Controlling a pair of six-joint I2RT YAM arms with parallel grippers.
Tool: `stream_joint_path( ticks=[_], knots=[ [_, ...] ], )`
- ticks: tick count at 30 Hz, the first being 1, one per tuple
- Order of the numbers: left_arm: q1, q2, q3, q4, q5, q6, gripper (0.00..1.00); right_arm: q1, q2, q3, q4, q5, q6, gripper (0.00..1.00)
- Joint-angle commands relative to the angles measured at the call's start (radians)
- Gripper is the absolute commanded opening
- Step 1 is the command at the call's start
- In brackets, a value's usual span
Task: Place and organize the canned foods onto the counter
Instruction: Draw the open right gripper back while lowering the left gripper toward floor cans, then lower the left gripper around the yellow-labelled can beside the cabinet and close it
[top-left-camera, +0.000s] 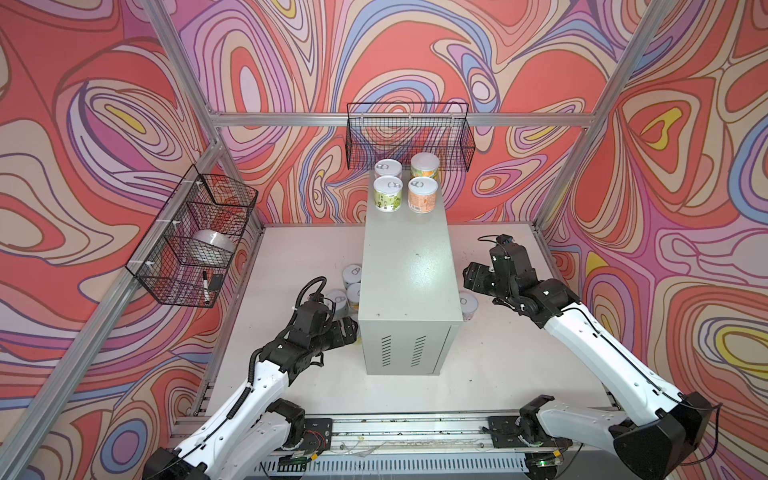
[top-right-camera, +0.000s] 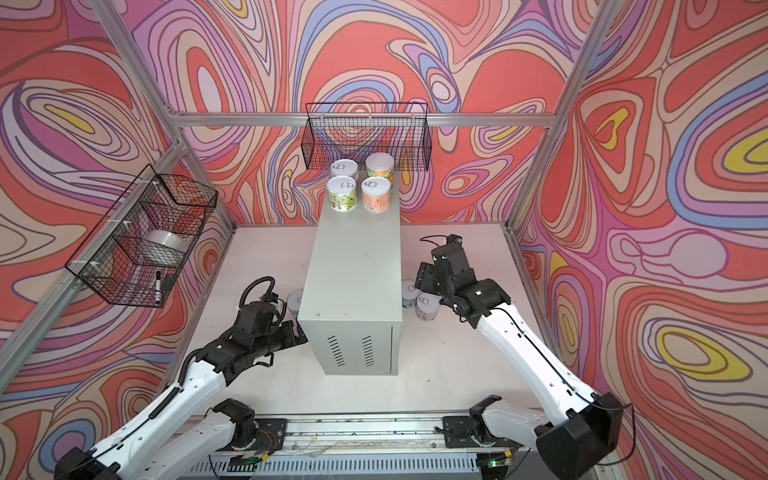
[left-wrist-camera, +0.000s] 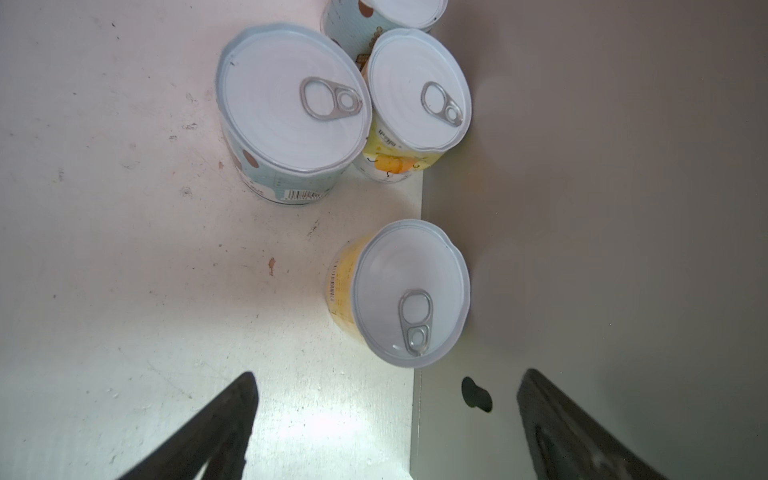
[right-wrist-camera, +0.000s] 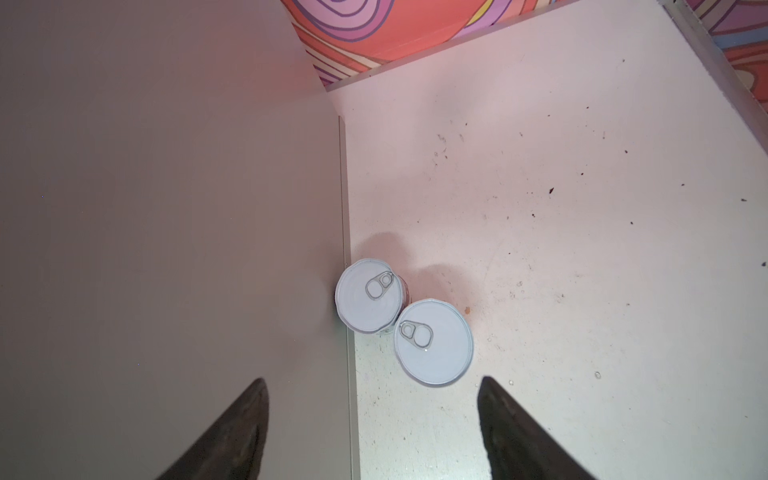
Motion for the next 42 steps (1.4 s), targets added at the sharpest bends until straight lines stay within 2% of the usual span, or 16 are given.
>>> stream_joint_path(
  ticks=[1, 7, 13, 22, 25, 32, 42],
  knots=[
    [-0.004, 0.035, -0.012, 0.073, -0.017, -0.021, 0.97, -0.003, -0.021, -0.055, 0.041, -0.01, 0.022, 0.81],
    [-0.002, 0.086, -0.012, 0.067, -0.084, -0.004, 0.96, -0.004, -0.028, -0.117, 0.084, -0.027, 0.023, 0.81],
    [-0.003, 0.114, -0.013, 0.02, -0.189, -0.002, 0.96, -0.004, -0.005, -0.1, 0.089, -0.031, -0.006, 0.81],
    [-0.002, 0.163, -0.047, 0.039, -0.237, -0.009, 0.95, -0.005, 0.026, -0.067, 0.101, -0.054, -0.006, 0.81],
    [-0.002, 0.219, -0.032, 0.001, -0.269, -0.027, 0.95, -0.005, 0.023, -0.068, 0.106, -0.055, 0.0, 0.81],
    [-0.002, 0.396, 0.112, -0.166, -0.4, -0.112, 0.95, -0.005, 0.02, -0.067, 0.099, -0.045, -0.001, 0.81],
    [0.001, 0.31, 0.097, -0.247, -0.486, -0.168, 0.95, -0.005, 0.028, -0.047, 0.099, -0.035, -0.012, 0.81]
  ],
)
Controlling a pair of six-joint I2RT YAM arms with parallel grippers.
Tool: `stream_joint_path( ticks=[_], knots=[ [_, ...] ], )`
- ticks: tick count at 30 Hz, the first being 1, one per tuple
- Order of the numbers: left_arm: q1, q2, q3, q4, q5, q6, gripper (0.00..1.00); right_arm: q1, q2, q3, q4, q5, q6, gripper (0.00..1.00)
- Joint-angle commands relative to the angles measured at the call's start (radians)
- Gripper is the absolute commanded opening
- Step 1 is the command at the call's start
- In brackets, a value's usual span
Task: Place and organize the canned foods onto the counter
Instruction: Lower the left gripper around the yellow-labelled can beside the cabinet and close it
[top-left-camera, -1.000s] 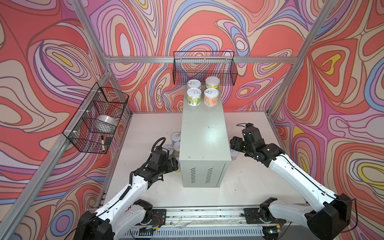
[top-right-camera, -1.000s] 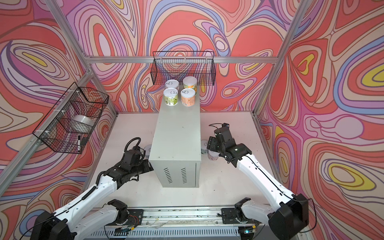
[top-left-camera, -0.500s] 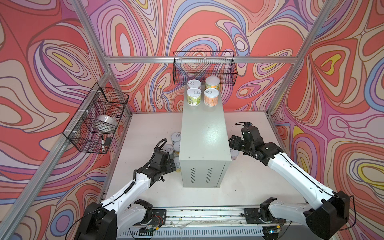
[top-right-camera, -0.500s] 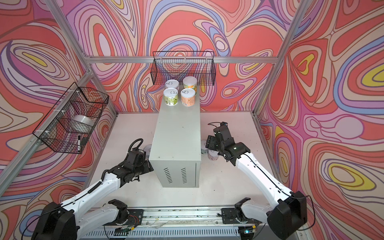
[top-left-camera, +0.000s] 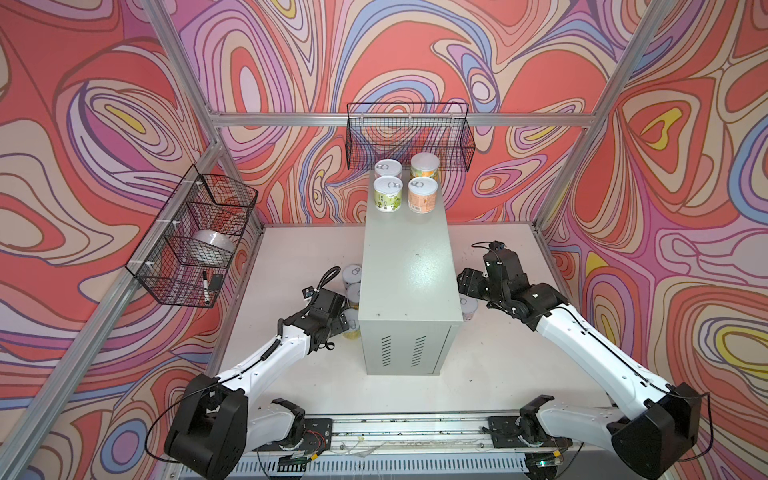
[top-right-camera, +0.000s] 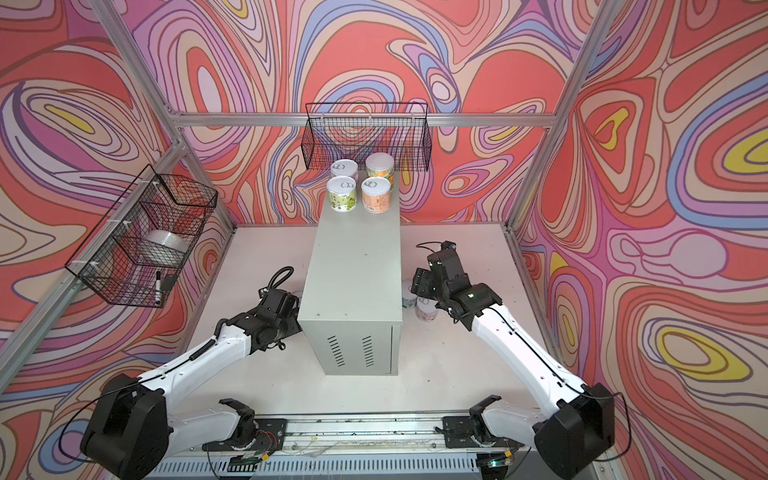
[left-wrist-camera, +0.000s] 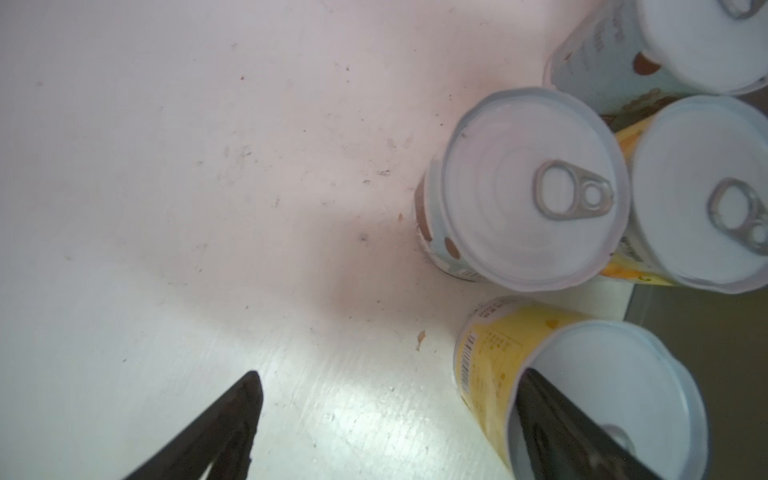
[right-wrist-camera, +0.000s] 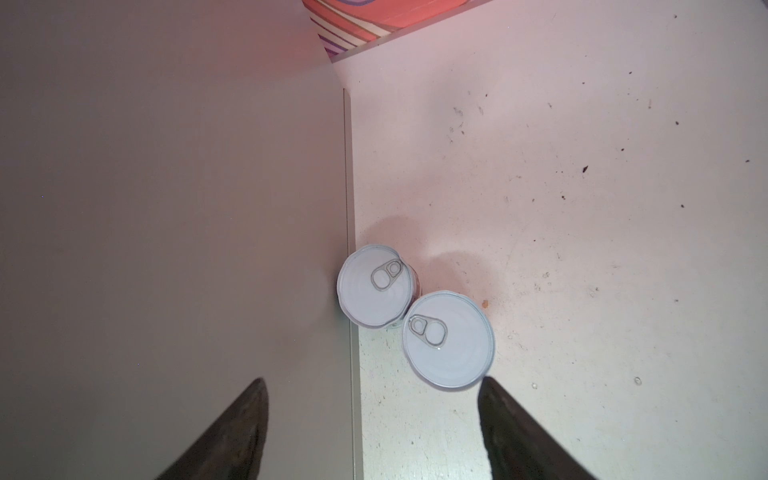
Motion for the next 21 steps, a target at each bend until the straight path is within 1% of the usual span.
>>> stream_joint_path(
  ticks=[1, 5, 7, 8, 12, 13, 15, 21],
  knots=[
    [0.004, -0.031, -0.033, -0.171, -0.076, -0.032, 0.95, -0.005, 0.01, 0.025, 0.017, 0.007, -0.012, 0.82],
    [0.004, -0.097, -0.029, -0.213, -0.109, -0.037, 0.96, -0.006, 0.022, 0.03, 0.018, 0.005, -0.016, 0.81],
    [0.003, -0.136, -0.025, -0.201, -0.092, -0.019, 0.96, -0.006, 0.023, 0.03, 0.023, 0.0, -0.014, 0.81],
    [0.002, -0.16, -0.024, -0.182, -0.069, -0.011, 0.96, -0.005, 0.025, 0.03, 0.026, -0.002, -0.013, 0.82],
    [0.0, -0.237, -0.058, -0.015, 0.115, 0.062, 0.99, -0.004, 0.026, 0.033, 0.031, -0.003, -0.015, 0.81],
    [-0.001, -0.242, -0.064, 0.013, 0.14, 0.064, 1.0, -0.005, 0.026, 0.032, 0.034, -0.003, -0.013, 0.81],
    [-0.008, -0.224, -0.066, 0.06, 0.183, 0.073, 1.0, -0.005, 0.027, 0.03, 0.034, -0.003, -0.013, 0.82],
    [-0.037, -0.085, -0.04, 0.12, 0.183, 0.083, 1.0, -0.005, 0.025, 0.03, 0.031, -0.001, -0.017, 0.82]
  ],
)
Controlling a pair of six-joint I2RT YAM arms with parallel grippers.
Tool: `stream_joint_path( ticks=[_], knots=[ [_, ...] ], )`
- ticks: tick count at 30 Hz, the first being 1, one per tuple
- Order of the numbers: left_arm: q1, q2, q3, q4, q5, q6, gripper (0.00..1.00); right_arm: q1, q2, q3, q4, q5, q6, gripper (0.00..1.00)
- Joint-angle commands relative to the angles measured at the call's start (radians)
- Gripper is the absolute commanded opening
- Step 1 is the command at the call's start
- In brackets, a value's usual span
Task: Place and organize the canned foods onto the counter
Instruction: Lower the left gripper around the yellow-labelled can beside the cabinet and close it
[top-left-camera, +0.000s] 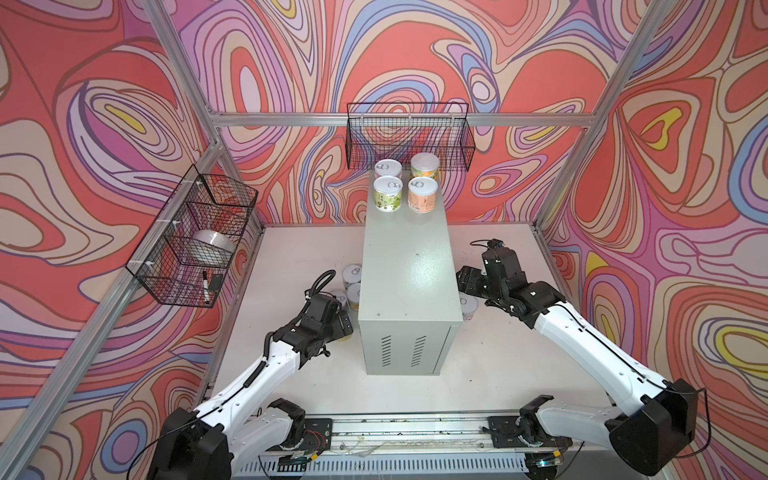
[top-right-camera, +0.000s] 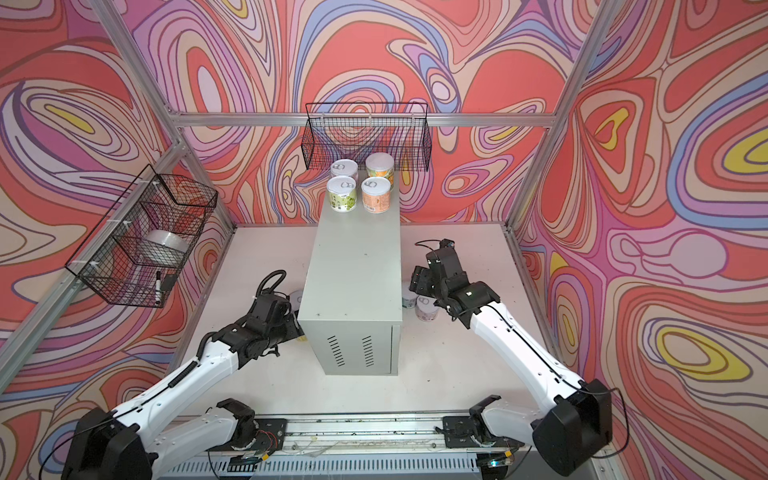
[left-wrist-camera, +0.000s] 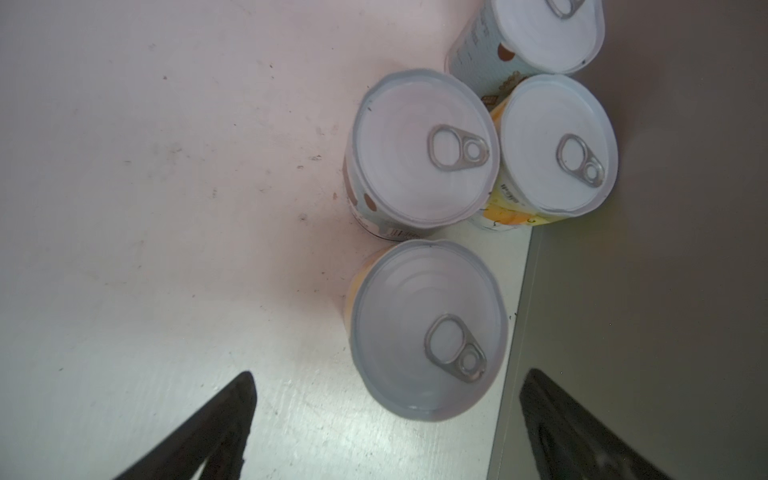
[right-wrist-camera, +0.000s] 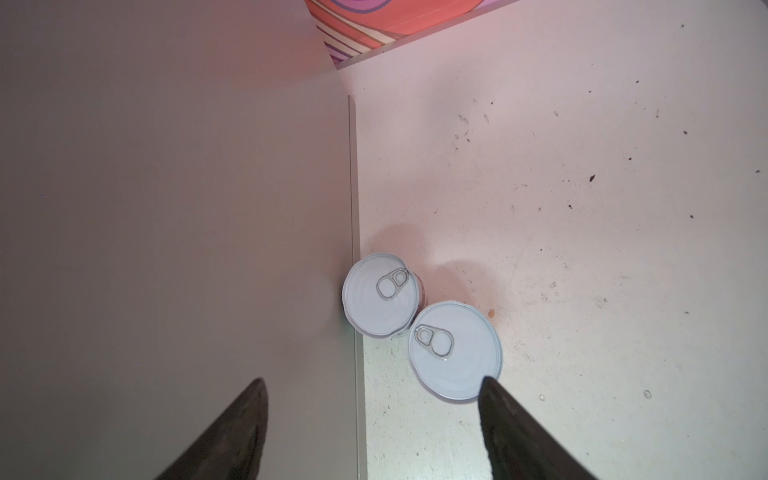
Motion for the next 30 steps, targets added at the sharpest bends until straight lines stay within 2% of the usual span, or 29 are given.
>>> stream_joint_path(
  ticks=[1, 22, 30],
  knots=[
    [-0.013, 0.057, 0.01, 0.072, 0.023, 0.008, 1.0, -0.005, 0.004, 0.023, 0.008, 0.001, -0.014, 0.82],
    [-0.032, 0.322, 0.055, 0.14, -0.125, -0.033, 0.89, -0.009, 0.027, -0.02, 0.077, -0.032, -0.017, 0.82],
    [-0.032, 0.335, 0.028, 0.153, -0.125, -0.047, 0.73, -0.009, 0.027, -0.021, 0.08, -0.038, -0.021, 0.82]
  ],
)
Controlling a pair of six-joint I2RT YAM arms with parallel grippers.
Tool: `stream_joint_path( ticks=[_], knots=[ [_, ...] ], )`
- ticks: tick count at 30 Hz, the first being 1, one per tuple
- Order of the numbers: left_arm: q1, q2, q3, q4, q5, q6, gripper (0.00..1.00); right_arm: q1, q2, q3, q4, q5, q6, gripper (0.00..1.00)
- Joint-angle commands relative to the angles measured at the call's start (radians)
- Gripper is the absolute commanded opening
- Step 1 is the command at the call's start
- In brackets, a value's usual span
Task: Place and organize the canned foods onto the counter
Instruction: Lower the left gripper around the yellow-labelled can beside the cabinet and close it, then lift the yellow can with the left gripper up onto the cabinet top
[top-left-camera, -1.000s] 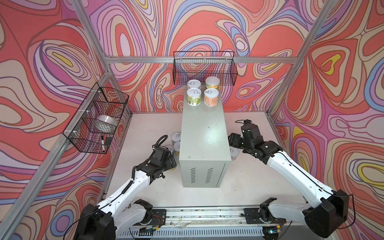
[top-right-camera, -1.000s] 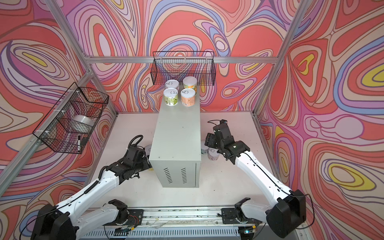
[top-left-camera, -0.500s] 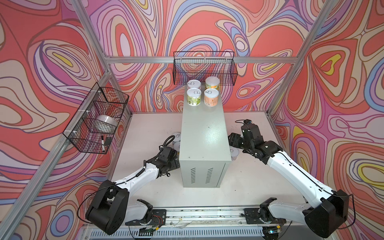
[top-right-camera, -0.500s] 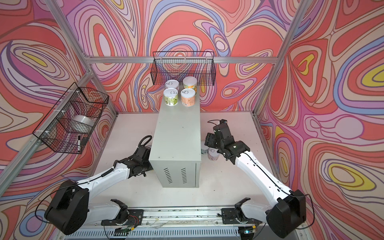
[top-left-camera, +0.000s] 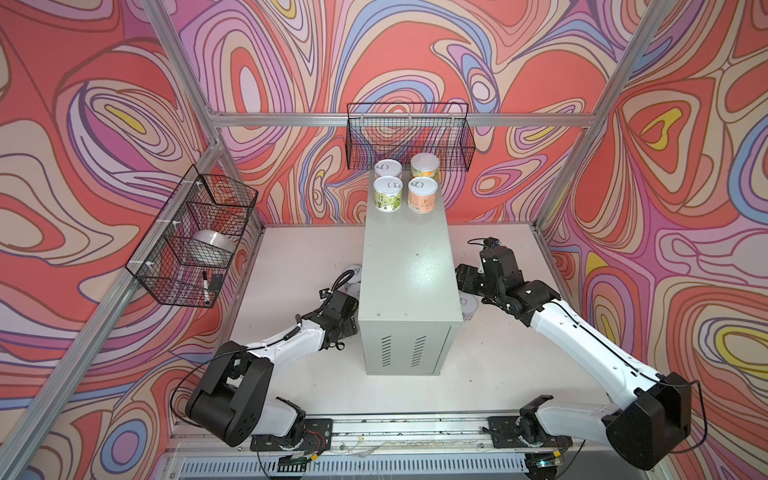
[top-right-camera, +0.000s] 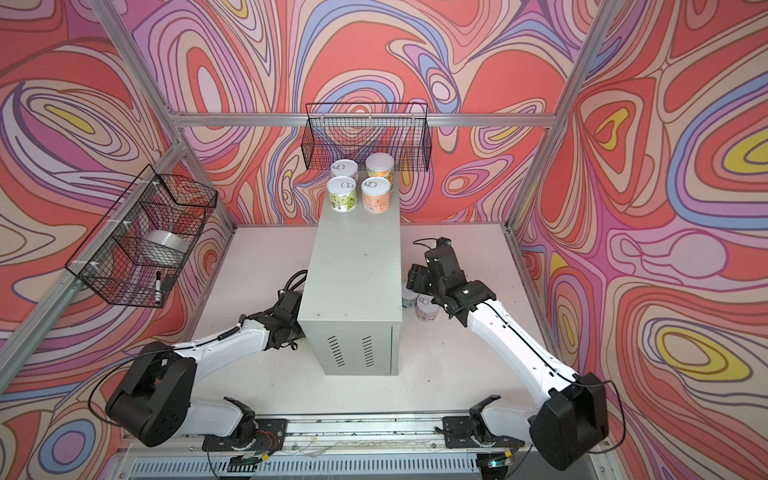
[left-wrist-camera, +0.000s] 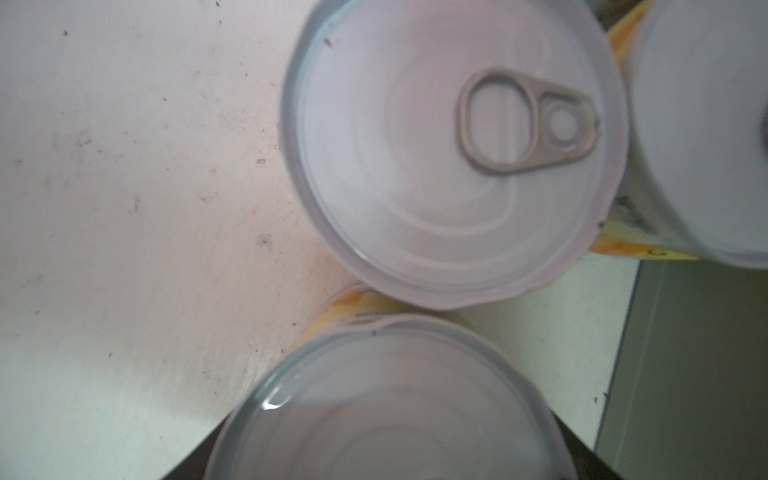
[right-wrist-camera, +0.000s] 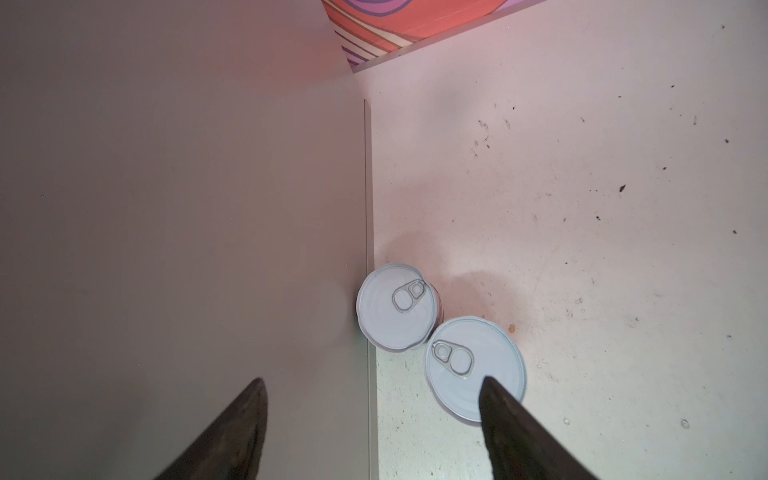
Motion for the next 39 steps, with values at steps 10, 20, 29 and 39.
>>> stream_joint_path(
  ticks=[10, 20, 29, 39],
  knots=[
    [-0.011, 0.015, -0.013, 0.008, 0.005, -0.015, 0.13, -0.008, 0.005, -0.032, 0.03, -0.01, -0.013, 0.82],
    [-0.027, -0.133, 0.032, -0.097, 0.057, 0.053, 0.0, -0.013, 0.006, -0.031, 0.03, -0.01, -0.015, 0.82],
    [-0.03, -0.329, 0.203, -0.348, 0.099, 0.122, 0.0, -0.025, -0.001, -0.017, 0.017, -0.011, -0.019, 0.82],
    [-0.03, -0.433, 0.456, -0.544, 0.055, 0.223, 0.0, -0.044, 0.0, 0.001, 0.016, -0.032, -0.019, 0.82]
  ],
)
